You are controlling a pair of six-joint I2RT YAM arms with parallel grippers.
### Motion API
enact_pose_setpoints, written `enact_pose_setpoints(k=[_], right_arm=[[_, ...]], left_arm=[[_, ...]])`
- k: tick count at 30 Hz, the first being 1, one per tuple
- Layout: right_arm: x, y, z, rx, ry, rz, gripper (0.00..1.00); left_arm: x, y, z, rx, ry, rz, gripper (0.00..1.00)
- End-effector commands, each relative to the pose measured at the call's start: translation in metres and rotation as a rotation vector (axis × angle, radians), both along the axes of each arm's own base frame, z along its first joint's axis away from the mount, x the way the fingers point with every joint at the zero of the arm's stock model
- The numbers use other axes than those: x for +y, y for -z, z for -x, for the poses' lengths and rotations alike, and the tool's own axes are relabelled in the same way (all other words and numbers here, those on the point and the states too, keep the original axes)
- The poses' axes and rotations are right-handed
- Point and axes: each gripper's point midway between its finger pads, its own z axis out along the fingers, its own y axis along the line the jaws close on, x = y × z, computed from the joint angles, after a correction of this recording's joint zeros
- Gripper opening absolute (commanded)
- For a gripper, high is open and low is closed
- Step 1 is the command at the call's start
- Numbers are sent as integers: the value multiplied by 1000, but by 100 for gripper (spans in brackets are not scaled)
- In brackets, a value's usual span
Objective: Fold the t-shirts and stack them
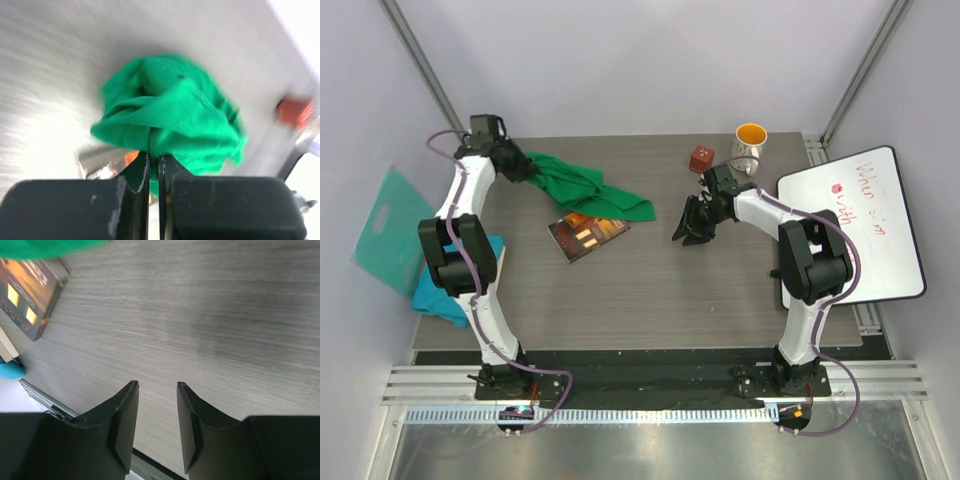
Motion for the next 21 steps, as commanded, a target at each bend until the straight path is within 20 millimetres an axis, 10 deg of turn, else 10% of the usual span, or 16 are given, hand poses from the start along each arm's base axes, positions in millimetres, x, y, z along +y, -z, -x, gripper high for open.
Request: enact_pose_setpoints(k=[1,9,12,21], right_arm=[[9,-27,6,-56,-32,-50,42],[31,-20,18,-28,-123,-65,42],[37,-3,18,-17,-140,-23,42],[63,14,4,-7,-176,-15,41]], left_arm=[[18,-57,-26,-153,-98,49,0],[-41,-117,-39,-364,-21,147,0],[-102,-156,-32,-452,129,144,0],[-190,-234,-1,-634,337,225,0]])
